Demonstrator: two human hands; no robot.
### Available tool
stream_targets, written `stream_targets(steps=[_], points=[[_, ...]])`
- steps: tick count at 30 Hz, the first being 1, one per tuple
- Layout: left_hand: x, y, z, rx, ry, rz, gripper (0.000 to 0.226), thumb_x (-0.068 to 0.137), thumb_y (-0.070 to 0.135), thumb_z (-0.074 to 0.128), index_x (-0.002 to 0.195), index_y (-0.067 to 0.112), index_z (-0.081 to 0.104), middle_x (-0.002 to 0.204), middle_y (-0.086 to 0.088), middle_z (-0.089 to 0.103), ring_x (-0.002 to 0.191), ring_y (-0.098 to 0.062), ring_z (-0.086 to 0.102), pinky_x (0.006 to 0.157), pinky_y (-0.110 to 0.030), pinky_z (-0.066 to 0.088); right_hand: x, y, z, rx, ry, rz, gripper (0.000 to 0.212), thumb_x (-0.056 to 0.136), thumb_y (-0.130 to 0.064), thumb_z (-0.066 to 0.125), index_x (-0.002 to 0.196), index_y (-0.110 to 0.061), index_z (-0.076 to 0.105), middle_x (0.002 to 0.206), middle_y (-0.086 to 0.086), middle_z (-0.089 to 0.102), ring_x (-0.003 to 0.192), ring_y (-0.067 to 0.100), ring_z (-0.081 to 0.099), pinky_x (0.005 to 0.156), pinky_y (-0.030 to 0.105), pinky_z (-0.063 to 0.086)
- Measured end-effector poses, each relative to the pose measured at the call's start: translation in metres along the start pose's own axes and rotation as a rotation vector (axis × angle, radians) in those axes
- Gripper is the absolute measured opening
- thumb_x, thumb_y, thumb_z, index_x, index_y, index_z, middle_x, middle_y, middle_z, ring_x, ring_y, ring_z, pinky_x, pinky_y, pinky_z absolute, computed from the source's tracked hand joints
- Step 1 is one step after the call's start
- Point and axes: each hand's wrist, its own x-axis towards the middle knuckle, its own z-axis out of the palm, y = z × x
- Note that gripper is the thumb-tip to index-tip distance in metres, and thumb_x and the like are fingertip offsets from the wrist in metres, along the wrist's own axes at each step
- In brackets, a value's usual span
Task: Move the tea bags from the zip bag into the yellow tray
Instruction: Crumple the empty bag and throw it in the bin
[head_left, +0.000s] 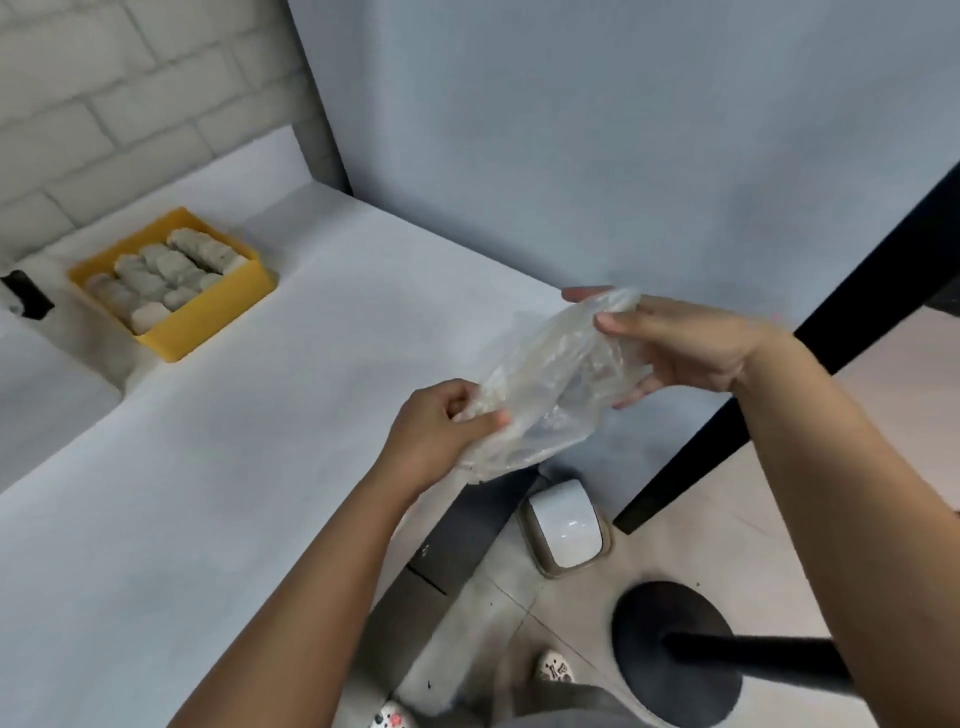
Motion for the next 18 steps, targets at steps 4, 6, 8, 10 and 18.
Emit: stream_targets(steps=[4,6,8,10,18], points=[[0.009,-0.013,0.038,0.138,-0.110,0.021,0.024,0.080,0.040,0.080,0.094,0.025,0.069,0.091,0.005,0.073,0.079,-0.010,0.067,0.063,-0.014,0.048,-0.013,0.042,-0.011,0.027,0.119,0.182,0.052,0.076,-0.041,0.076,0.122,-0.021,0.063,0.120,0.004,0.069,0.108,0.026,0.067,0.086,0.058,0.054],[0.008,-0.029,0.059,0.197,-0.185,0.014,0.022,0.080,0.046,0.077,0.093,0.031,0.067,0.089,0.008,0.072,0.080,-0.011,0.068,0.065,-0.023,0.054,-0.020,0.068,-0.011,0.081,0.134,0.236,0.042,0.082,-0.033,0.073,0.119,-0.013,0.065,0.115,0.009,0.071,0.107,0.027,0.068,0.091,0.057,0.052],[0.011,-0.049,0.079,0.264,-0.239,0.008,0.020,0.081,0.048,0.073,0.085,0.032,0.062,0.075,0.010,0.067,0.069,-0.009,0.064,0.062,-0.024,0.052,-0.020,0.098,-0.008,0.122,0.191,0.262,0.039,0.082,-0.030,0.075,0.115,-0.011,0.068,0.113,0.010,0.072,0.106,0.028,0.068,0.096,0.054,0.050],[0.022,-0.070,0.096,0.281,-0.245,-0.038,0.020,0.083,0.042,0.074,0.080,0.029,0.059,0.067,0.010,0.061,0.064,-0.008,0.057,0.059,-0.020,0.047,-0.014,0.131,-0.004,0.146,0.293,0.268,0.037,0.079,-0.027,0.079,0.110,-0.008,0.071,0.109,0.012,0.073,0.102,0.030,0.070,0.097,0.054,0.050],[0.072,-0.175,0.162,0.405,-0.340,-0.175,0.050,0.088,0.035,0.072,0.133,0.018,0.056,0.130,-0.006,0.058,0.118,-0.023,0.056,0.099,-0.034,0.047,0.006,0.268,0.009,0.163,0.799,0.263,0.021,0.081,-0.015,0.078,0.098,-0.005,0.070,0.082,0.008,0.074,0.064,0.012,0.070,0.055,0.020,0.054]])
